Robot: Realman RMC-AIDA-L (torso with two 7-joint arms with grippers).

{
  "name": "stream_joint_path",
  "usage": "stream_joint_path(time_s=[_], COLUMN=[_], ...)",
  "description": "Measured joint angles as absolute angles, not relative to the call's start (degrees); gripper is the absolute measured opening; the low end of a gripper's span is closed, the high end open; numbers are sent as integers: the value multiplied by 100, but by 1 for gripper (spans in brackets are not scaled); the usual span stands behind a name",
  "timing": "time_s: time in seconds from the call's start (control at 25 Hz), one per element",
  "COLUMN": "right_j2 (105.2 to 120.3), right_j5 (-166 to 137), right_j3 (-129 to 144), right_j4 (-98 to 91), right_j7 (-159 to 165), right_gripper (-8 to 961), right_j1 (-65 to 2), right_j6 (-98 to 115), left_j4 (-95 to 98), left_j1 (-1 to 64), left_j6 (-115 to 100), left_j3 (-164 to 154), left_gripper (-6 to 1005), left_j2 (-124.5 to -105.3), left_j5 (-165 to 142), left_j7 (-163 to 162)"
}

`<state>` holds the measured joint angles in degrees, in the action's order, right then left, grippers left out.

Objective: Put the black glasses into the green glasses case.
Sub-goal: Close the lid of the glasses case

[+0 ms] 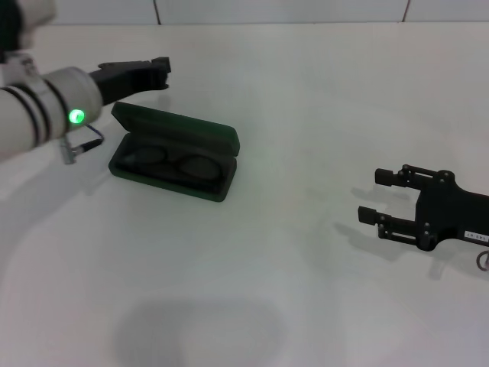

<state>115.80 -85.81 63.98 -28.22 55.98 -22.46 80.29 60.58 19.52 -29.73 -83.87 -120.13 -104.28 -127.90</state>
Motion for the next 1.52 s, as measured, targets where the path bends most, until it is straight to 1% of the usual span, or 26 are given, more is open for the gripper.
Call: stream_joint_path(time_s=[0.16, 0.36, 1.2, 1.52], right_j2=[11574, 11561, 11557, 11560], right_j5=[-8581, -8582, -8590, -8587], right_j3=[6398, 6398, 6398, 6398], right_j4=[-2845, -2861, -2865, -2862], right_j7=[5598, 5598, 5599, 5598], right_gripper=[676, 676, 676, 676], right_j1=[-2241, -2226, -2259, -2304], right_j6=[8032, 8066, 8020, 8011], left_j4=[5930, 5775, 5825, 5828], left_j1=[1886, 1842, 1744, 1663], left_j6=[-1719, -1217, -1676, -1658], left_j3=[-9327, -9673, -9573, -9572], left_gripper=[5, 5, 6, 6], left_j2=[-12017, -12006, -11948, -11970], left_j5=[-10389, -10388, -10432, -10396], left_j7=[-12930, -12947, -12806, -12474])
